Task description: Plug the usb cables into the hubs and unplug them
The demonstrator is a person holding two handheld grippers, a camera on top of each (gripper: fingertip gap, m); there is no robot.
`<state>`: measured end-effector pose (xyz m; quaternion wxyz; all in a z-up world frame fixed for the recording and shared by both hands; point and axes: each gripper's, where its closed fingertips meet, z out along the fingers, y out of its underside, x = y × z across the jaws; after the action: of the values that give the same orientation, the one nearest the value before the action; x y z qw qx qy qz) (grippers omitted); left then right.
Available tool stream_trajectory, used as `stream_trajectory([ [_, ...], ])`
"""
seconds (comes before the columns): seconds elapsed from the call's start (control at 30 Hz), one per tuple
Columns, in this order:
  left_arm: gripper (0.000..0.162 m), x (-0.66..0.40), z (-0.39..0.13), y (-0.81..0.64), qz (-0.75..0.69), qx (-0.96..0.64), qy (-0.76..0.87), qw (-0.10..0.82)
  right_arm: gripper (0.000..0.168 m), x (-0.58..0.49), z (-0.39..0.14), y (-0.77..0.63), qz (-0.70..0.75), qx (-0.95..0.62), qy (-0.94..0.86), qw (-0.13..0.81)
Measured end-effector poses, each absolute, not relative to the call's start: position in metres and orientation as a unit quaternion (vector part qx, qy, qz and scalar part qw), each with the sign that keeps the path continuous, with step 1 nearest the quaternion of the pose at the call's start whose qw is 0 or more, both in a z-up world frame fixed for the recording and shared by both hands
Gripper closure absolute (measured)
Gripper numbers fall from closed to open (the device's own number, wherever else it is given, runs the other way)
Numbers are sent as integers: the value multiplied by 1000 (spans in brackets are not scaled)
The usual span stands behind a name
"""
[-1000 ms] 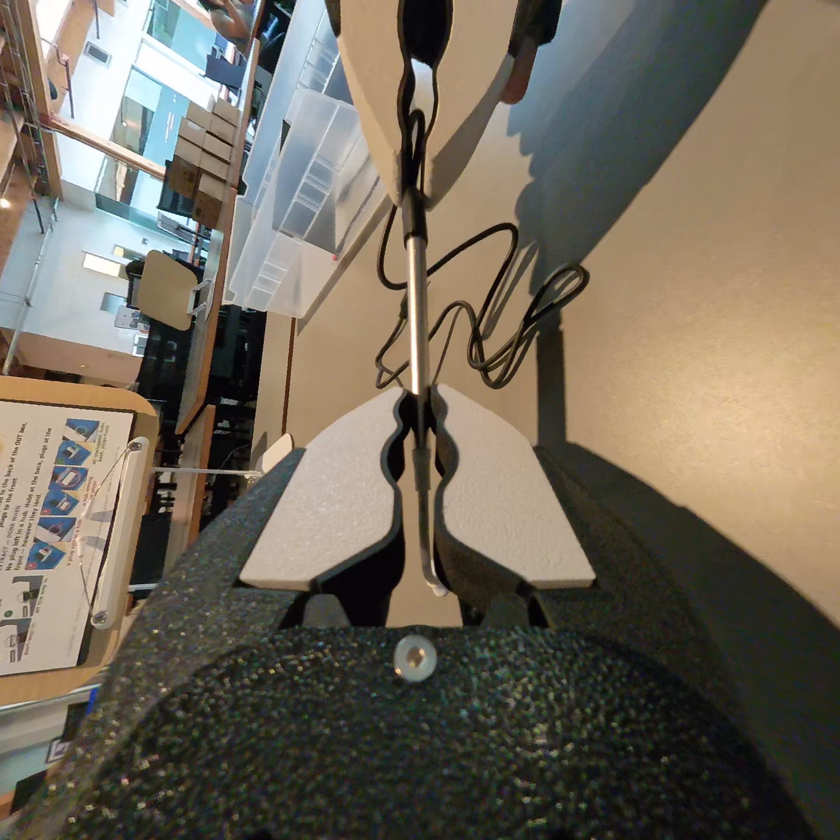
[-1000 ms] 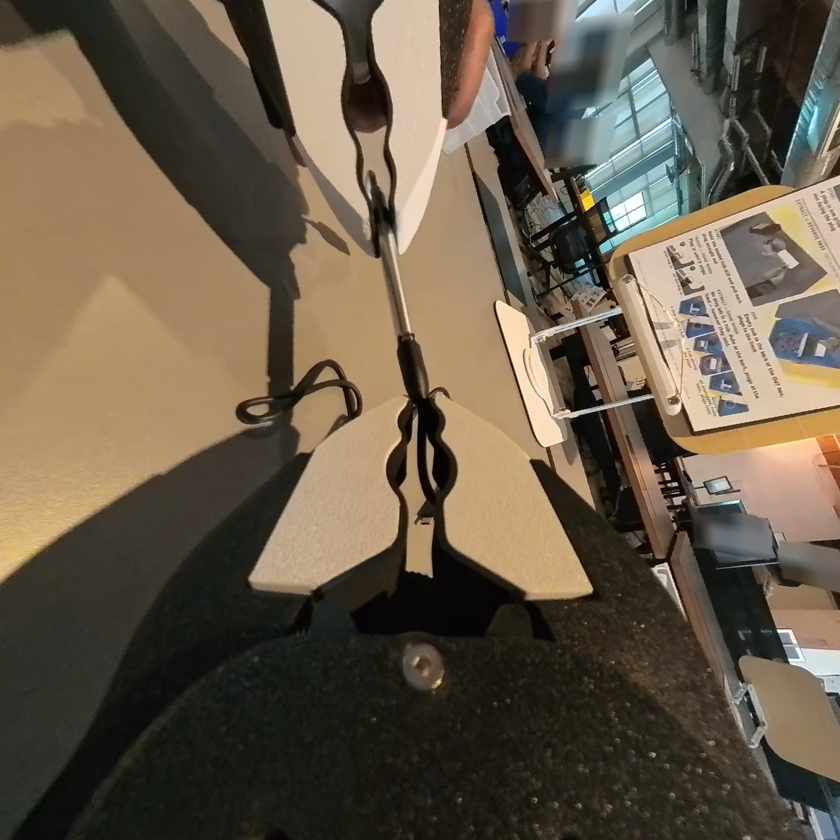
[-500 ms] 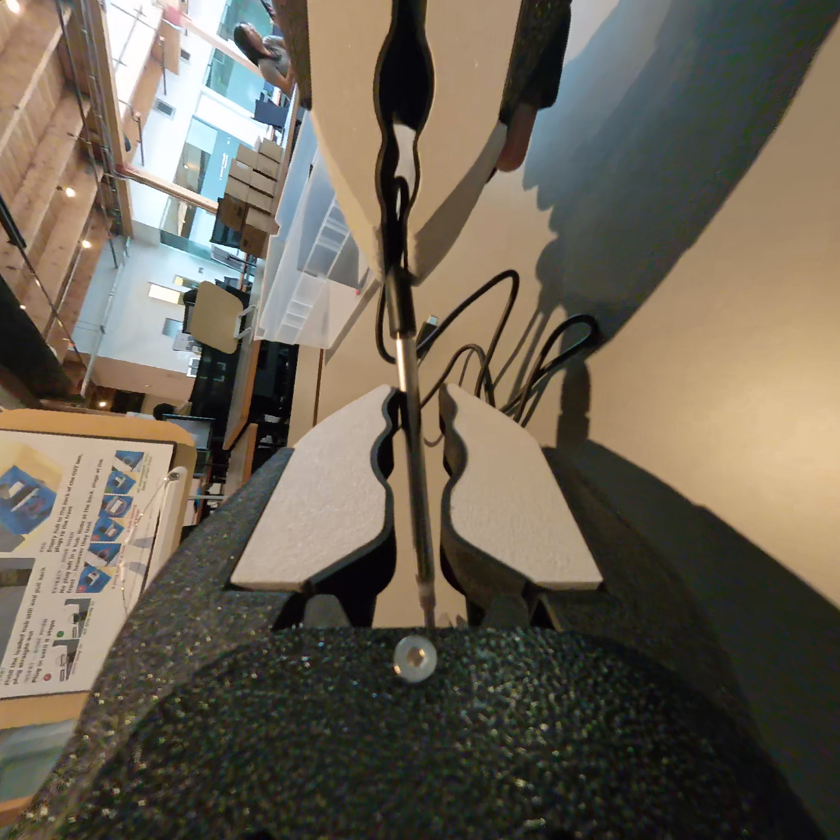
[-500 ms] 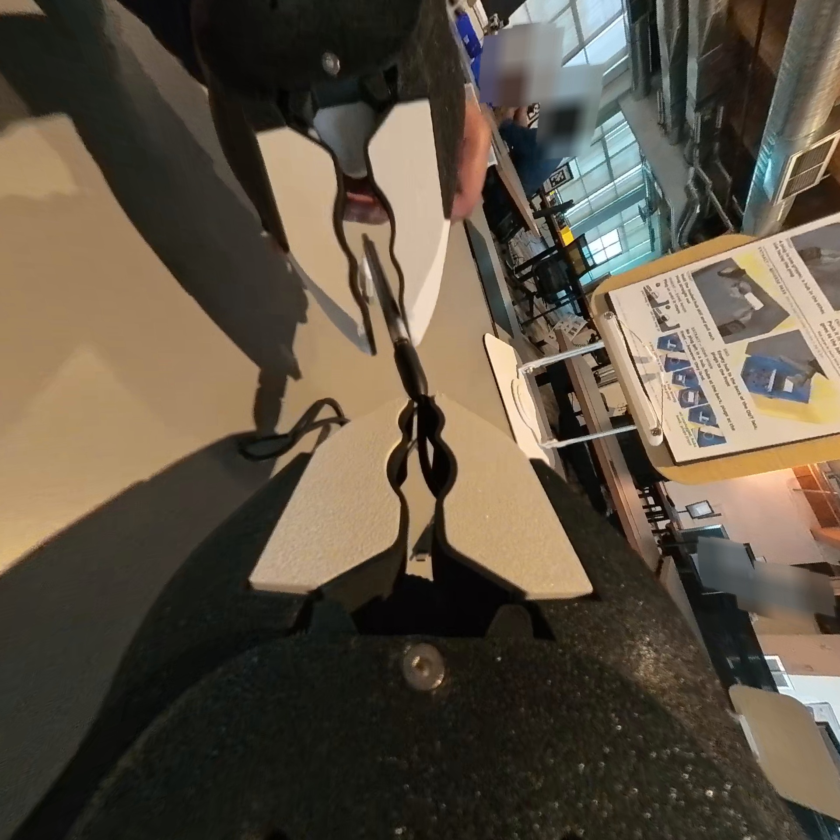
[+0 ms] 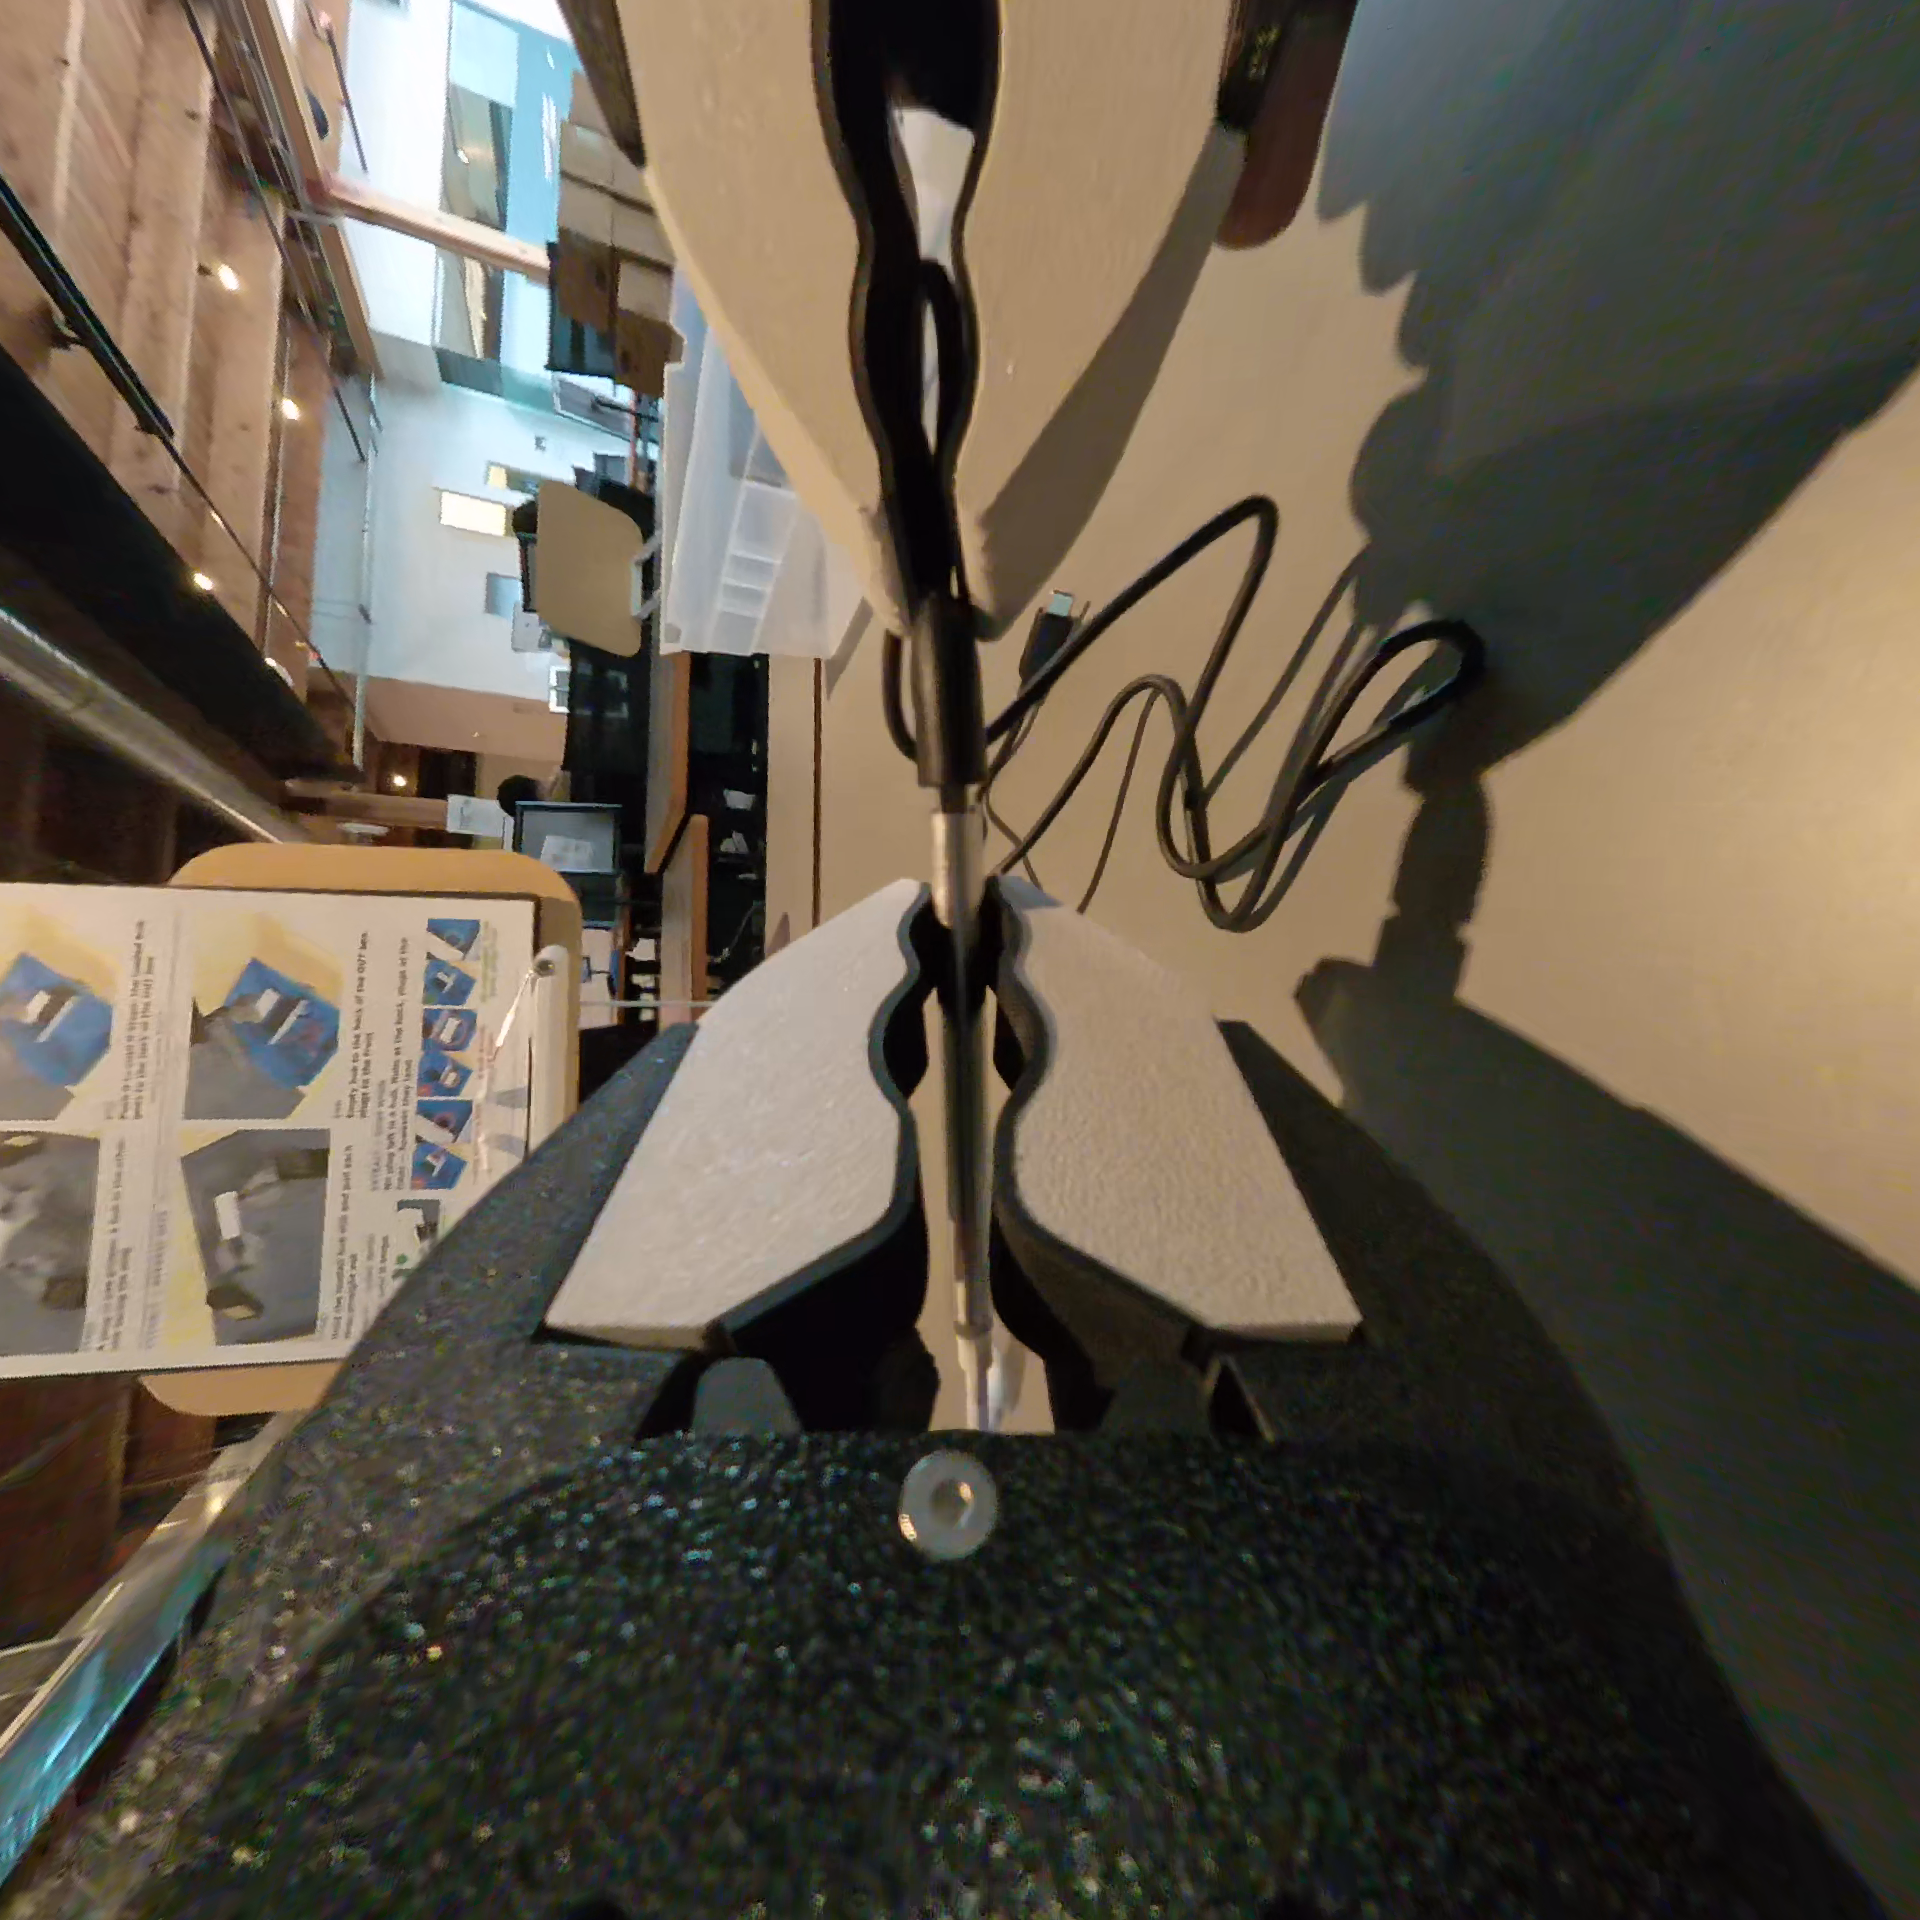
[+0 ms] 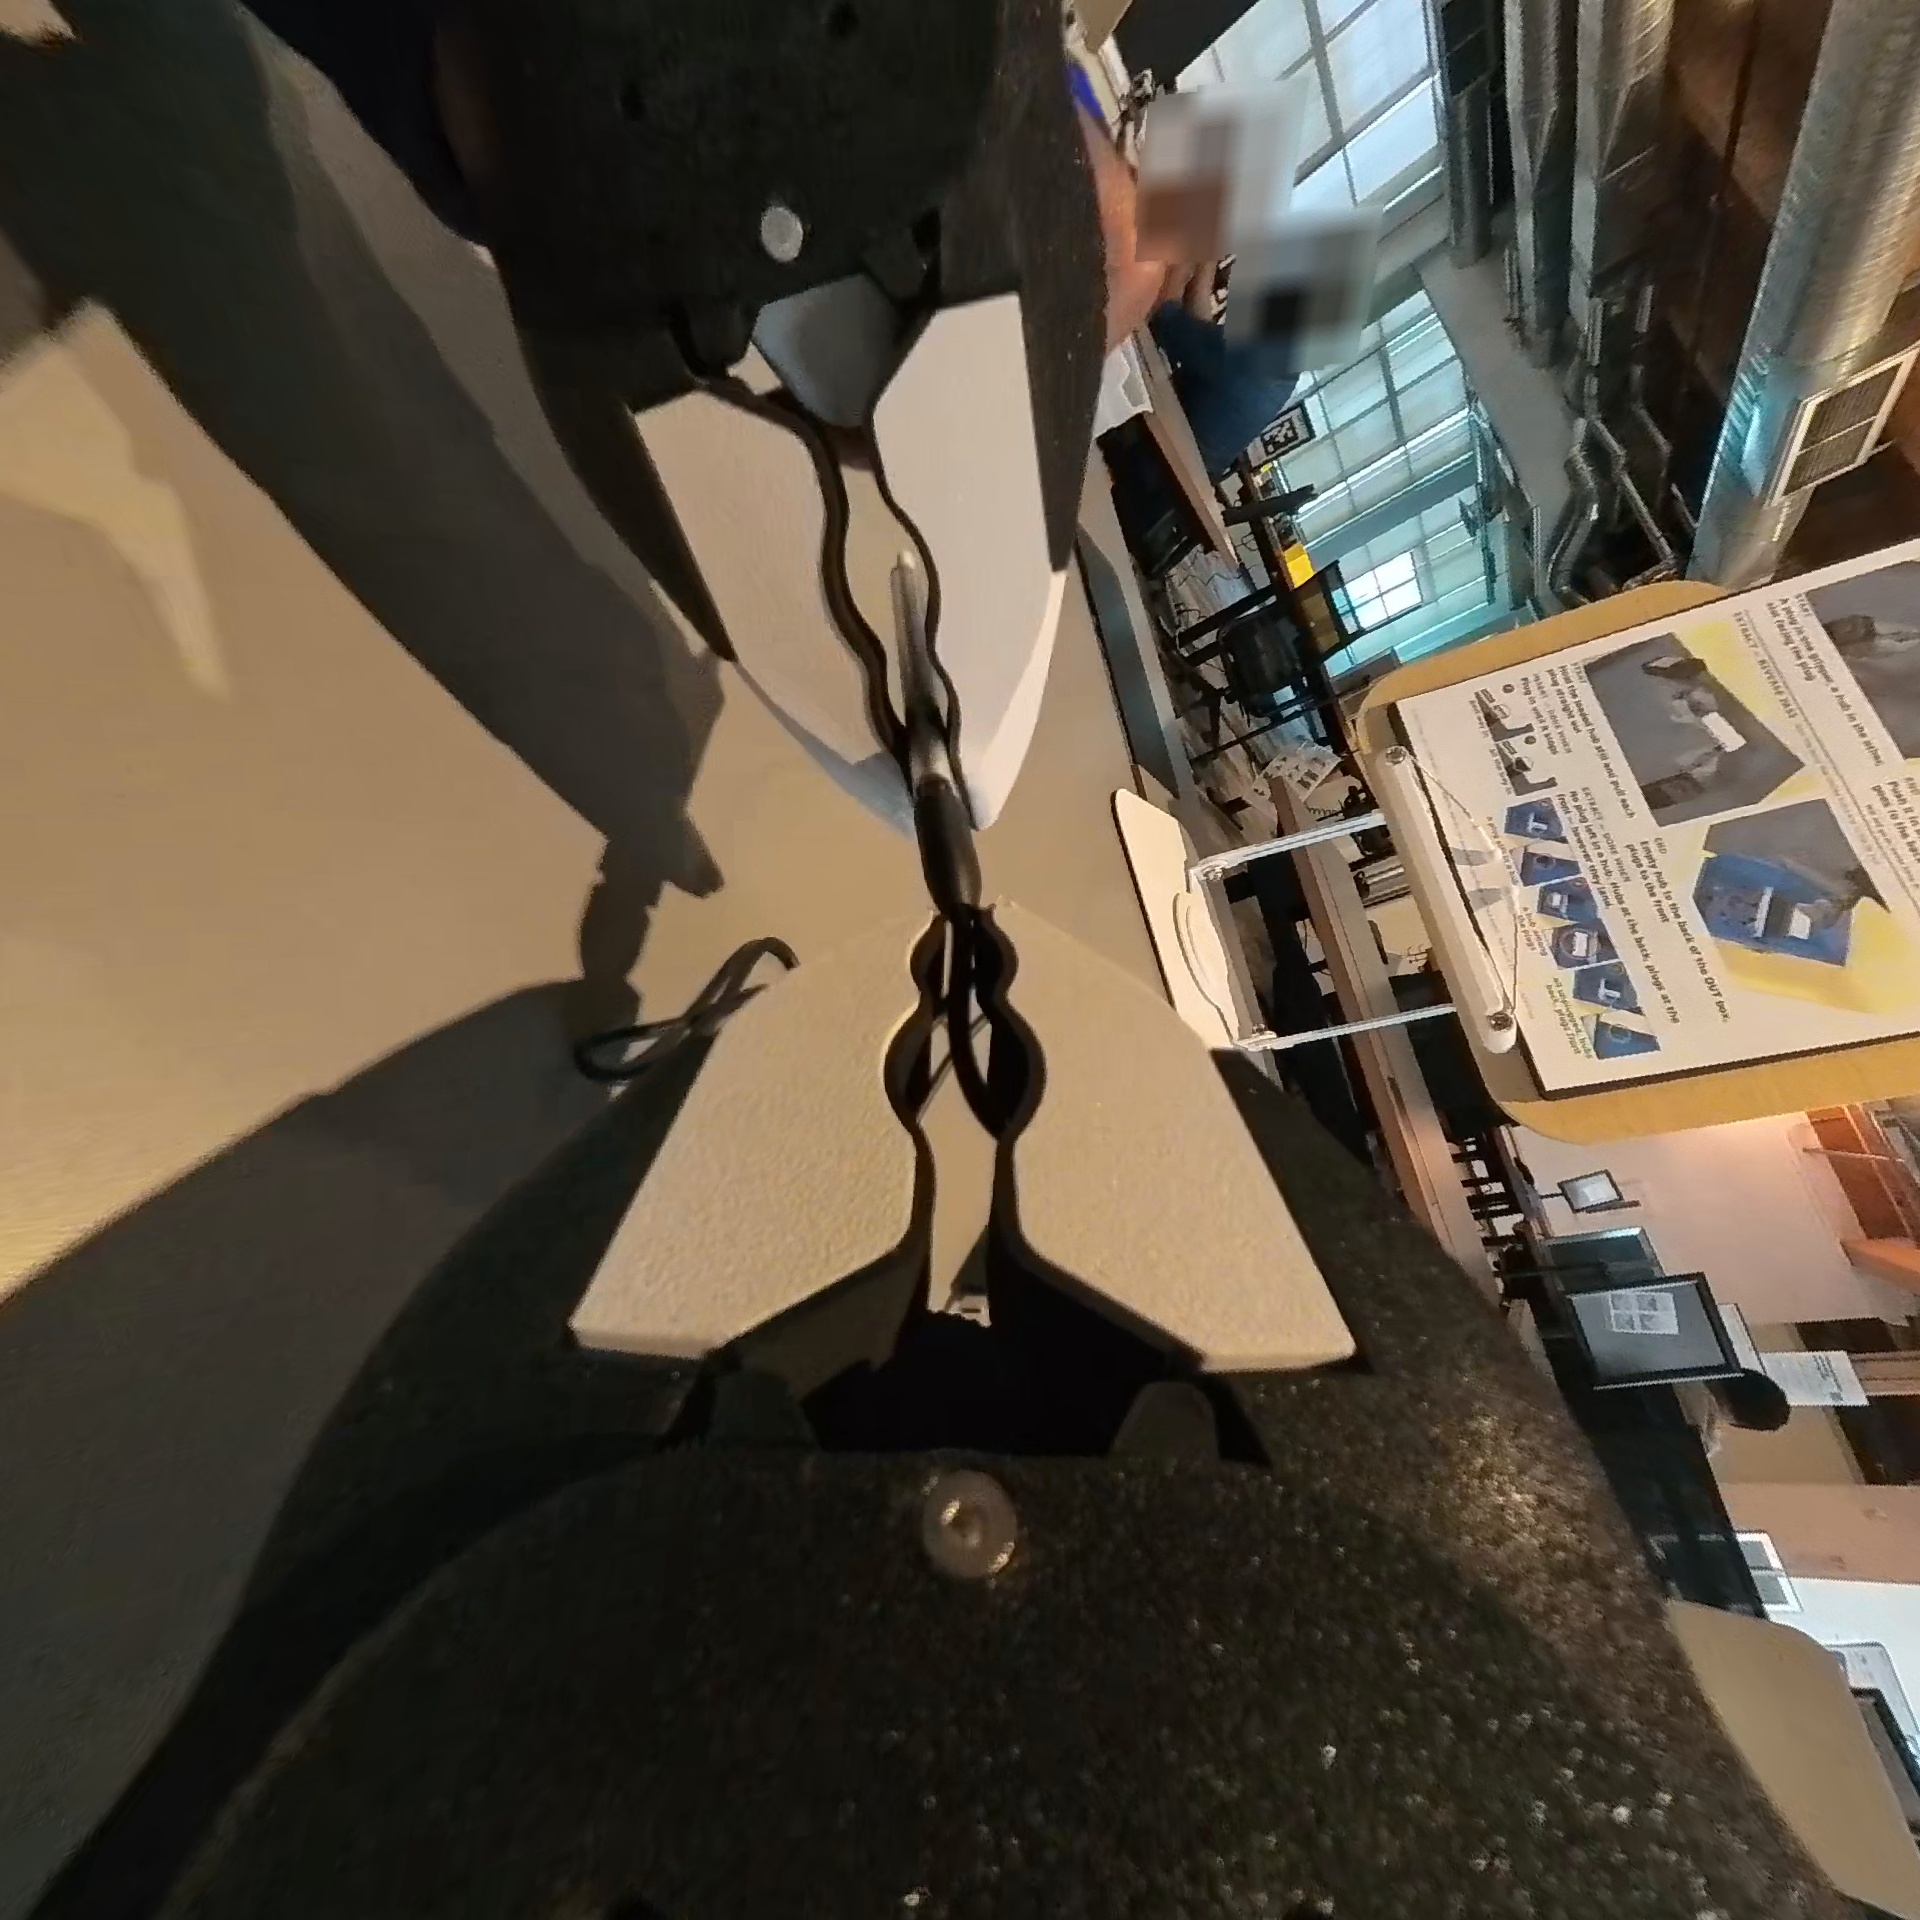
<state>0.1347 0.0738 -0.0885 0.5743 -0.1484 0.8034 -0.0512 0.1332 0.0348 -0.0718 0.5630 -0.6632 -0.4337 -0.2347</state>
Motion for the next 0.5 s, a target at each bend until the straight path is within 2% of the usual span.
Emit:
stream_trajectory([
  [0.5,155,140,-94,89,27,-238,788,567,163,144,-75,47,-315,-676,-412,524],
])
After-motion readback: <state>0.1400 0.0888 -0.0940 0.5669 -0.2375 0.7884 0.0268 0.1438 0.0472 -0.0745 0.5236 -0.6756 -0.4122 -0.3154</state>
